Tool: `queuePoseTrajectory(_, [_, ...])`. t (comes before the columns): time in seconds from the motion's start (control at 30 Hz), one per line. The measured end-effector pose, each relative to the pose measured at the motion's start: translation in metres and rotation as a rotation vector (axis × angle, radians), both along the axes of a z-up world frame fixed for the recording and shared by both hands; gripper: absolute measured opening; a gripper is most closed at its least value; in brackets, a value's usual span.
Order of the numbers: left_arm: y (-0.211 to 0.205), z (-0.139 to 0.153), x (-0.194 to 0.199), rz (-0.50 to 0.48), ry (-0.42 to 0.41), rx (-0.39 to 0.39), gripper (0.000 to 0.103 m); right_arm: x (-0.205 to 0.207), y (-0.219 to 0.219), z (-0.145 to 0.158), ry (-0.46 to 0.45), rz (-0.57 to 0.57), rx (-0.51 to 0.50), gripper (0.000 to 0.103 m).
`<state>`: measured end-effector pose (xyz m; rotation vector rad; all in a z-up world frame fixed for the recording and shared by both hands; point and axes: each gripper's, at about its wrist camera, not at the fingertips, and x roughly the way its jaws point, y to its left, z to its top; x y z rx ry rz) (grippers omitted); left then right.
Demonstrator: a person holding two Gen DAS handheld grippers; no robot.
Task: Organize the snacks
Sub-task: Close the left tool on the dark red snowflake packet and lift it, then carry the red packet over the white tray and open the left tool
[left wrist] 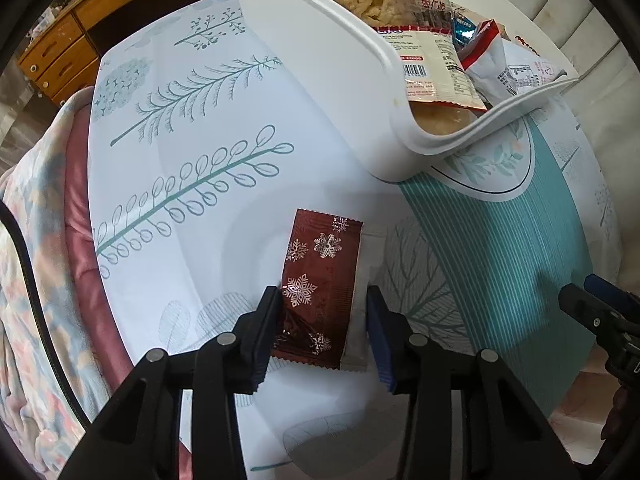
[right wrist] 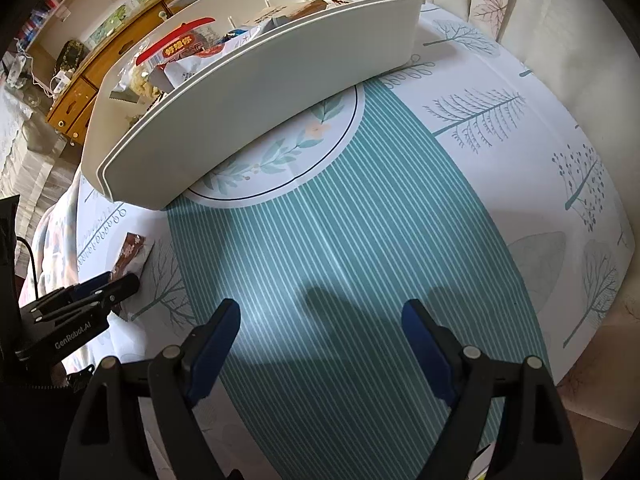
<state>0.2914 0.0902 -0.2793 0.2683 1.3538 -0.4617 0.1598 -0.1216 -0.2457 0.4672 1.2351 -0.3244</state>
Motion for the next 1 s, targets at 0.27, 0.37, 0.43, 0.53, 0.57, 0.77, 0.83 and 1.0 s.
queuePoseTrajectory(0.27, [0.001, 0.032, -0.014, 0.04, -0.012, 0.002, 0.039, 0.002, -0.006, 0.012, -0.004, 0.007, 0.025, 0.084])
queuePoseTrajectory(0.37, [0.002, 0.049, -0.017, 0.07, -0.02, -0.02, 0.039, 0.002, -0.011, 0.014, 0.003, 0.019, 0.041, 0.084])
queuePoseTrajectory(0.43, [0.001, 0.063, -0.02, 0.087, -0.028, -0.029, 0.039, 0.004, -0.014, 0.017, 0.008, 0.033, 0.05, 0.084])
queuePoseTrajectory(0.53, [-0.001, 0.079, -0.021, 0.119, -0.023, -0.065, 0.039, 0.008, -0.021, 0.019, 0.004, 0.055, 0.062, 0.084])
queuePoseTrajectory(0.57, [-0.002, 0.085, -0.021, 0.125, -0.031, -0.074, 0.039, 0.01, -0.024, 0.019, 0.003, 0.064, 0.069, 0.084])
queuePoseTrajectory(0.77, [-0.021, 0.114, -0.012, 0.189, -0.099, -0.117, 0.039, 0.02, -0.044, 0.016, 0.019, 0.13, 0.102, 0.084])
queuePoseTrajectory(0.83, [-0.026, 0.121, -0.006, 0.216, -0.115, -0.129, 0.039, 0.025, -0.051, 0.015, 0.023, 0.167, 0.116, 0.084])
queuePoseTrajectory(1.0, [-0.048, 0.13, 0.012, 0.276, -0.152, -0.128, 0.039, 0.041, -0.065, 0.014, 0.033, 0.302, 0.153, 0.084])
